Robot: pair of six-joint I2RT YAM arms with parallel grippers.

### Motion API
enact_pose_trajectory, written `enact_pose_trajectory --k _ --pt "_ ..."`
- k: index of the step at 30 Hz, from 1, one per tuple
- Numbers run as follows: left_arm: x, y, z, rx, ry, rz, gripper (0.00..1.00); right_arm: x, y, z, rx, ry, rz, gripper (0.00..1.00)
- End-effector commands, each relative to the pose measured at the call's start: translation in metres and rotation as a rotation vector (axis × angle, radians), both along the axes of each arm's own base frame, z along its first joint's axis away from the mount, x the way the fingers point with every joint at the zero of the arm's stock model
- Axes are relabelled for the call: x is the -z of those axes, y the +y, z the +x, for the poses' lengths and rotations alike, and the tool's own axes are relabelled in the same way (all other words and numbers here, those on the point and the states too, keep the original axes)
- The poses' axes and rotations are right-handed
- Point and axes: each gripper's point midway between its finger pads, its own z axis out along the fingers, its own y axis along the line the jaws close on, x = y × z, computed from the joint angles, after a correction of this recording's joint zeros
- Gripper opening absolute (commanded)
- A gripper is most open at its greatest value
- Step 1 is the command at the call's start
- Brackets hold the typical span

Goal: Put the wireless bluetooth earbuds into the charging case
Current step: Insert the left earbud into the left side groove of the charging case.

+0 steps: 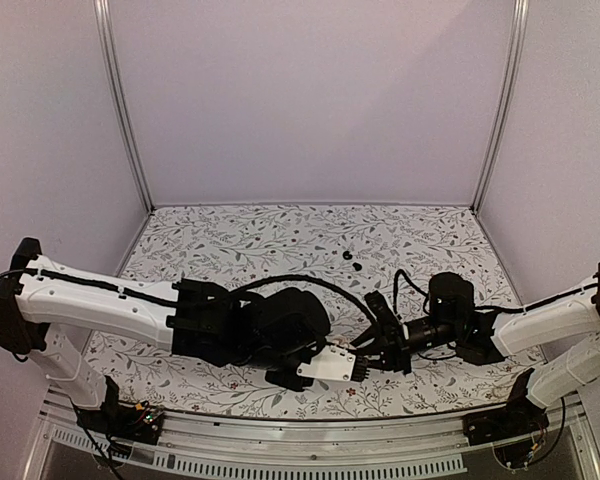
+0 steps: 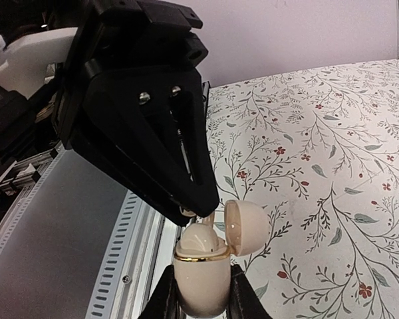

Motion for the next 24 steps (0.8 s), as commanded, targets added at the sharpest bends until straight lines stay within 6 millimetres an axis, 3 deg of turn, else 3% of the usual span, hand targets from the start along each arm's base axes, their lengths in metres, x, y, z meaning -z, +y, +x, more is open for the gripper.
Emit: enact_pose_trajectory --k 1,11,19,24 --pt "-0.005 -0.009 -0.007 0.044 -0.043 -0.001 0.02 -0.03 0.01 -0.003 -0.047 -0.058 0.1 0.0" --pt "-0.019 -0.012 -0.01 0.054 -0.04 -0.061 0.03 -0.034 0.006 -0.011 -0.072 -0.07 0.128 0.0" --pt "-0.026 -0.009 -0.02 0.109 0.013 -0.11 0.03 -0.051 -0.004 -0.03 -0.156 -0.109 0.213 0.0" --pt "-0.029 -0.01 -0.021 0.131 -0.002 -0.112 0.04 -0.054 -0.004 -0.032 -0.163 -0.098 0.217 0.0"
